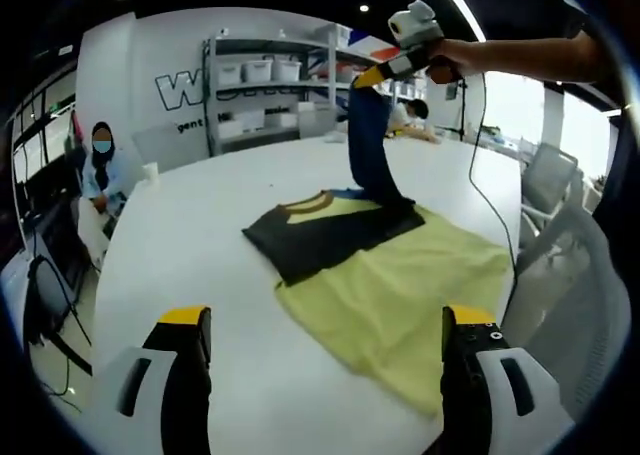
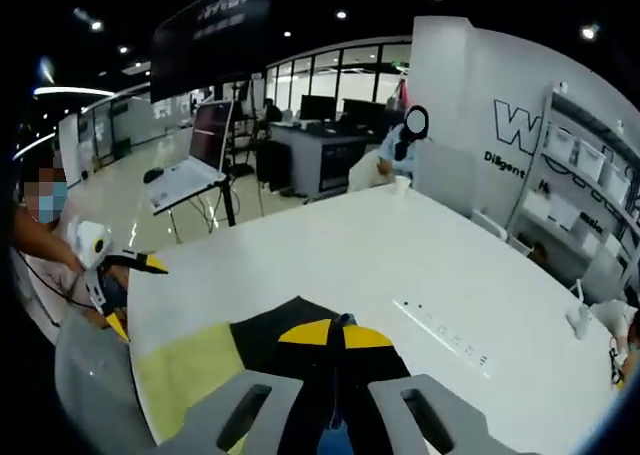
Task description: Fold the garment on the visible template until the final outline fits inside the template.
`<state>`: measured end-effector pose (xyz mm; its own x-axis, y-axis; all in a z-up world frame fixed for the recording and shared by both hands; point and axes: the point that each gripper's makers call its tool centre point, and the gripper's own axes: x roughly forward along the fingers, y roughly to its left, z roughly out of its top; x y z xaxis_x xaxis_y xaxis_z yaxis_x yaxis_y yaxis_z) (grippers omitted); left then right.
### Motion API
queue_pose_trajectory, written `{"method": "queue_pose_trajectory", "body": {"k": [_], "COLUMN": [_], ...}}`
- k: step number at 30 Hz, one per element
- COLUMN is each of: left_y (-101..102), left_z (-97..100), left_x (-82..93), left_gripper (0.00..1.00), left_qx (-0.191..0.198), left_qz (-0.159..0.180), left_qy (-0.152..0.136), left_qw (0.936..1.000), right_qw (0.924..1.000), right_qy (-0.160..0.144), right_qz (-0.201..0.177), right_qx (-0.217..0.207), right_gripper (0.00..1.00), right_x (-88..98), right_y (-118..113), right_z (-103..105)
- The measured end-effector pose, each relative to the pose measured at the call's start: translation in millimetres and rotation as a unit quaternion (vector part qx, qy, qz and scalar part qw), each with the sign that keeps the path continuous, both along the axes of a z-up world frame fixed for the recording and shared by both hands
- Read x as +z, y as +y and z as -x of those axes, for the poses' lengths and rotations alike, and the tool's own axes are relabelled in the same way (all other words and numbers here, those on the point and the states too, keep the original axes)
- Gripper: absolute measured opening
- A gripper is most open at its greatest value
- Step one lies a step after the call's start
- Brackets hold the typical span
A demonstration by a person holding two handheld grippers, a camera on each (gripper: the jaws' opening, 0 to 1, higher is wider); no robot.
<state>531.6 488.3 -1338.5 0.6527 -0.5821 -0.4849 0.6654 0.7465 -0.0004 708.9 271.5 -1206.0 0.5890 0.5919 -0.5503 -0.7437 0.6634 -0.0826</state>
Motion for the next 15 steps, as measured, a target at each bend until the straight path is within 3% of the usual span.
{"method": "queue_pose_trajectory", "body": {"k": [15], "left_y": [7.4], "left_z": [-2.2], "left_x": [-4.8], "left_gripper": [0.99], "left_qx": [0.000], "left_qz": [-0.005], "left_qy": [-0.001], "left_qw": [1.0000], "right_qw": [0.9983], "right_qy": [0.036], "right_qz": [0.017], "right_qx": [0.042], "right_gripper": [0.00], "right_x": [-47.1], "right_y": [45.1], "right_z": [12.1]}}
